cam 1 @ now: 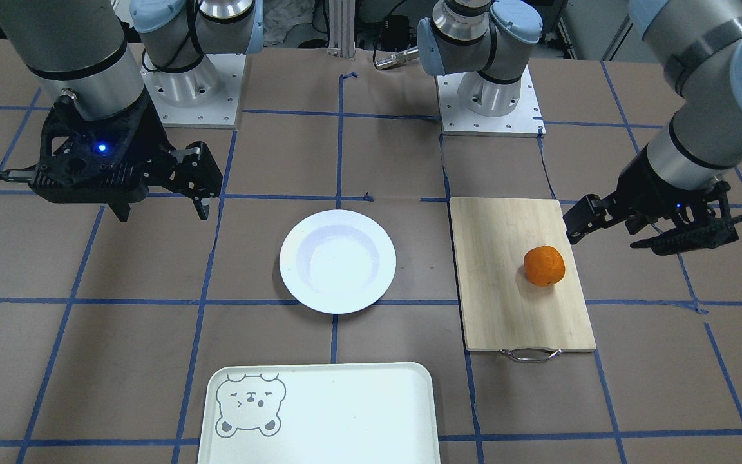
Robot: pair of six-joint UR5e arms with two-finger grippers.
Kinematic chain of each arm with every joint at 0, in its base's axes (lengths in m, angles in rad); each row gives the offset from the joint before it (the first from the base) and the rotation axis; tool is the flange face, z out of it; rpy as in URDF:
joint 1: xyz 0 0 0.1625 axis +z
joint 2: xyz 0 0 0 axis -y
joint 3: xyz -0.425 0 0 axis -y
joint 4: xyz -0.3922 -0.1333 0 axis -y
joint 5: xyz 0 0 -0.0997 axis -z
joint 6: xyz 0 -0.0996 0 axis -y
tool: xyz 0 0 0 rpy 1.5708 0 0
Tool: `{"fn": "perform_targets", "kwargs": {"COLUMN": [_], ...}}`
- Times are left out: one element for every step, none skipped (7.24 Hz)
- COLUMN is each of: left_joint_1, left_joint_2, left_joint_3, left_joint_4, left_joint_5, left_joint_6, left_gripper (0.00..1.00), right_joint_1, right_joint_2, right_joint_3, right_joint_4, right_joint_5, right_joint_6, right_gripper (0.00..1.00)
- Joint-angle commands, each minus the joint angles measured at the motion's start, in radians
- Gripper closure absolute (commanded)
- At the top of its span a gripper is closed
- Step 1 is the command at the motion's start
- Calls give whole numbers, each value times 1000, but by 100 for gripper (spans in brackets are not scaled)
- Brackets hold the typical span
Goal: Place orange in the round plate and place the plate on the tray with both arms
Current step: 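Lower the left gripper onto the orange on the cutting board and grasp it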
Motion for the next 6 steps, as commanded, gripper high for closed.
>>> {"fn": "perform_targets", "kwargs": {"left_joint_1": [42,50,50,50,50,50], "left_joint_2": [-29,-45,-84,-110,-130,-145], "left_joint_3": [-144,-204,-241,-261,-264,-275], "left_joint_4": [84,177,262,276,278,278], "left_joint_5": [2,1,-4,1,-1,-4], "left_joint_6": [-29,-11,18,98,165,168], "left_gripper": [0,0,0,0,0,0], "right_joint_1": [0,0,0,0,0,0], "right_joint_2": [0,0,0,0,0,0], "right_joint_3": [0,0,0,0,0,0], "right_joint_4": [2,2,3,5,5,5], "right_joint_5": [-1,-1,-1,-1,-1,0], "right_joint_6": [1,1,1,1,1,1], "right_gripper": [0,0,0,0,0,0]}}
